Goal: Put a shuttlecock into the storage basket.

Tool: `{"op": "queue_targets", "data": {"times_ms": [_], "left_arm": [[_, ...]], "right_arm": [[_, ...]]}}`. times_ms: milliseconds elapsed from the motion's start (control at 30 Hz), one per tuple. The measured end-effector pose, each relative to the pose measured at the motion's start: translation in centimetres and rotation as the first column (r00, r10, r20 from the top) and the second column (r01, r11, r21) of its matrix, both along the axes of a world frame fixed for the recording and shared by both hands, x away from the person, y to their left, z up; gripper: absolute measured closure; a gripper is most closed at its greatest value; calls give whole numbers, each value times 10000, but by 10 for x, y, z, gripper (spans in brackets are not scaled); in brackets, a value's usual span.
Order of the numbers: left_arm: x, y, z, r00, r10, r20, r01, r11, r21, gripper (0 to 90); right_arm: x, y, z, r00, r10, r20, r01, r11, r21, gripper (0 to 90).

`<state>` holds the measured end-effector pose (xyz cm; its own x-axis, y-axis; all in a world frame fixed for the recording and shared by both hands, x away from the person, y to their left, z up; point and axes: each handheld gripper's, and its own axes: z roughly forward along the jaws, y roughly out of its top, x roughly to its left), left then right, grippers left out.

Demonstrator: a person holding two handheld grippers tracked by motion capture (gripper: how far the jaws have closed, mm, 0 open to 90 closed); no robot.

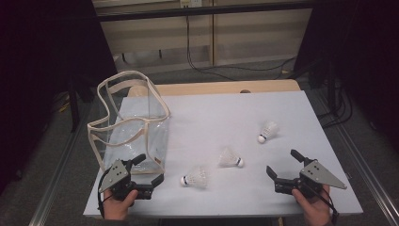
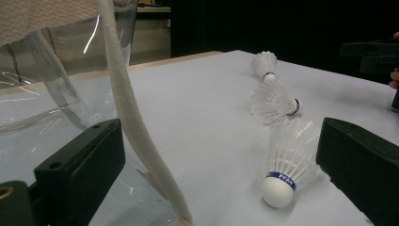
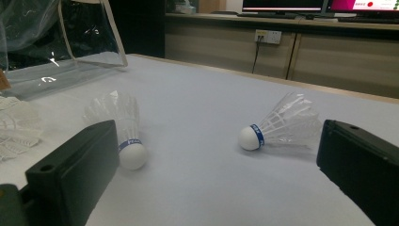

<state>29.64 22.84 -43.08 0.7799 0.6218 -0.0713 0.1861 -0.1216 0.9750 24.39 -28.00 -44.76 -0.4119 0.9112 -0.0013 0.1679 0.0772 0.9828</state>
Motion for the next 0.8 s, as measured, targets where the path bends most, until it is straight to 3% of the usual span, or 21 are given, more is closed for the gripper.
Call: {"op": "queue_targets", "data": {"times_ms": [800], "left_arm": [[-2,-10,0,9988,-455,-188,465,9974,542,15]], "right_arm": [[5,-1,2,9997,230,98,-230,9997,-13,0]]}}
